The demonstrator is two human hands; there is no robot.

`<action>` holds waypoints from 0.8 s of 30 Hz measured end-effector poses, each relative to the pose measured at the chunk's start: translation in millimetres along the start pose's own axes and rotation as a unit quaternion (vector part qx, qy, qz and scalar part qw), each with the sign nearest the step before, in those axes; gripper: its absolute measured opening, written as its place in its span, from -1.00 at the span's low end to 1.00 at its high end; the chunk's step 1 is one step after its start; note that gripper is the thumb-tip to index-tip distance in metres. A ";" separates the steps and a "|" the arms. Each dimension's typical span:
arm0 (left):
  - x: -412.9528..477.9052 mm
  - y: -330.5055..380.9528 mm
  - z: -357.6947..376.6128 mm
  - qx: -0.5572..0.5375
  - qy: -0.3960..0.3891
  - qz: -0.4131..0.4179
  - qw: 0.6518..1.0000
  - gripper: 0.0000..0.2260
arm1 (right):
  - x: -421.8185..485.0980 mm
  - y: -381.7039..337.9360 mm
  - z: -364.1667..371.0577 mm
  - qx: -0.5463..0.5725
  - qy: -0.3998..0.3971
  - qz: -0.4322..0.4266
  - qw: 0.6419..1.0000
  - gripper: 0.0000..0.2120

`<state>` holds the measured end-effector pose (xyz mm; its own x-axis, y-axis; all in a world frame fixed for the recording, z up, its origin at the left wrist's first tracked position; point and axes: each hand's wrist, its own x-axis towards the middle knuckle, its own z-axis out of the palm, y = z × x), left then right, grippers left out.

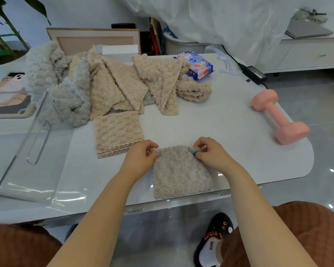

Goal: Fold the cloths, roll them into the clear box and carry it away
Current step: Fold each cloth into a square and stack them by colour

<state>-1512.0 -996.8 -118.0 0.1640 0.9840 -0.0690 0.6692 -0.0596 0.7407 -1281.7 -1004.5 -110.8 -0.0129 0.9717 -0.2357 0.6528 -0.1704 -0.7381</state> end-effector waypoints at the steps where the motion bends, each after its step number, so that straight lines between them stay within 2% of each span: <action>1: 0.5 -0.9 -3.2 0.002 -0.009 -0.007 1.000 -0.80 | -0.4 -0.9 0.0 0.017 -0.005 0.003 1.000 -0.84; 6: -0.5 -5.3 -7.4 0.067 -0.070 -0.061 0.993 -0.80 | 1.8 -7.4 5.0 -0.020 -0.053 0.003 0.998 -0.82; 10: -2.8 2.9 -8.0 0.087 -0.091 -0.045 0.991 -0.90 | 7.9 -14.6 -0.1 -0.077 -0.105 0.024 0.991 -0.69; 12: 1.4 7.3 -13.6 0.073 -0.105 -0.035 0.991 -0.92 | 12.0 -16.4 -8.0 -0.065 -0.095 0.023 0.993 -0.72; 14: 10.4 11.1 -20.2 0.019 -0.097 -0.043 0.994 -0.94 | 18.1 -18.3 -16.1 -0.007 -0.047 0.021 0.999 -0.73; 17: 30.3 21.5 -26.0 -0.049 -0.012 -0.043 0.998 -0.91 | 34.7 -23.8 -19.7 0.066 0.051 0.013 0.996 -0.74; 19: 43.8 32.1 -28.6 -0.039 0.049 -0.020 0.998 -0.82 | 49.6 -31.7 -18.1 0.075 0.089 -0.007 0.993 -0.74; 21: 56.5 42.9 -37.4 0.023 0.122 0.049 0.991 -0.76 | 63.7 -47.1 -21.7 0.065 0.137 -0.046 0.987 -0.73; 24: 67.8 51.4 -55.9 0.054 0.214 0.180 0.959 -0.80 | 74.2 -71.4 -41.2 0.069 0.225 -0.137 0.962 -0.72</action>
<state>-1507.0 -923.8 -47.3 0.1012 0.8740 0.4753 0.6997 -0.4022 0.5905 -1298.1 -913.4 -49.5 0.1782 0.9505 0.2544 0.5641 0.1132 -0.8179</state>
